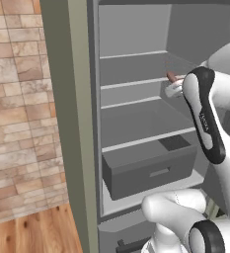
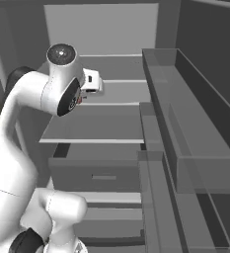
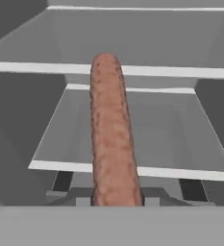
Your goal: Move the hot dog bun to the plate on the dining table and place the condiment next to that plate. Then navigate to the fridge and take the sausage and place it on the plate as well.
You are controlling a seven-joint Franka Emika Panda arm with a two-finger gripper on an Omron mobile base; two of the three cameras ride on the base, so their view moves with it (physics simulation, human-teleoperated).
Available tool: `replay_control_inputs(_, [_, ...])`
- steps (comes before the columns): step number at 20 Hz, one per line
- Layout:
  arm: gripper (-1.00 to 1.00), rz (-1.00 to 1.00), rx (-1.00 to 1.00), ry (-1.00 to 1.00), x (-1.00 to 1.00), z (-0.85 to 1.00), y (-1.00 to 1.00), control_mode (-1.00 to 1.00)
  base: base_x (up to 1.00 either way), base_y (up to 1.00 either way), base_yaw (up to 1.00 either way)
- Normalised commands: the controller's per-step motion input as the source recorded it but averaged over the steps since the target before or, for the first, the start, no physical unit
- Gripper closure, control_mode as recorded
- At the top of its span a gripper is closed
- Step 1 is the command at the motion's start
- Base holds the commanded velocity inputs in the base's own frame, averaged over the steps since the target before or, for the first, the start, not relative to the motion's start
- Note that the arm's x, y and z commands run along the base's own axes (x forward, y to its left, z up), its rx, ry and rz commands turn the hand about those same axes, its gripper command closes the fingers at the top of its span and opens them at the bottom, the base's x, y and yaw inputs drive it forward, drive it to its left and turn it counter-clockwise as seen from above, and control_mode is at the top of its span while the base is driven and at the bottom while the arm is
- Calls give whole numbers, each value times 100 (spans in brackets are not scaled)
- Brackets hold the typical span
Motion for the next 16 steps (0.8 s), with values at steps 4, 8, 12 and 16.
replay_control_inputs(4, [100,0,0,27,-75,-66,42,-100,0,0,0])
replay_control_inputs(8, [100,0,0,36,-26,-99,35,-100,0,0,0])
replay_control_inputs(12, [100,0,0,11,-28,-43,18,100,-50,13,-1])
replay_control_inputs(16, [100,0,0,0,0,0,0,100,-100,44,-6])
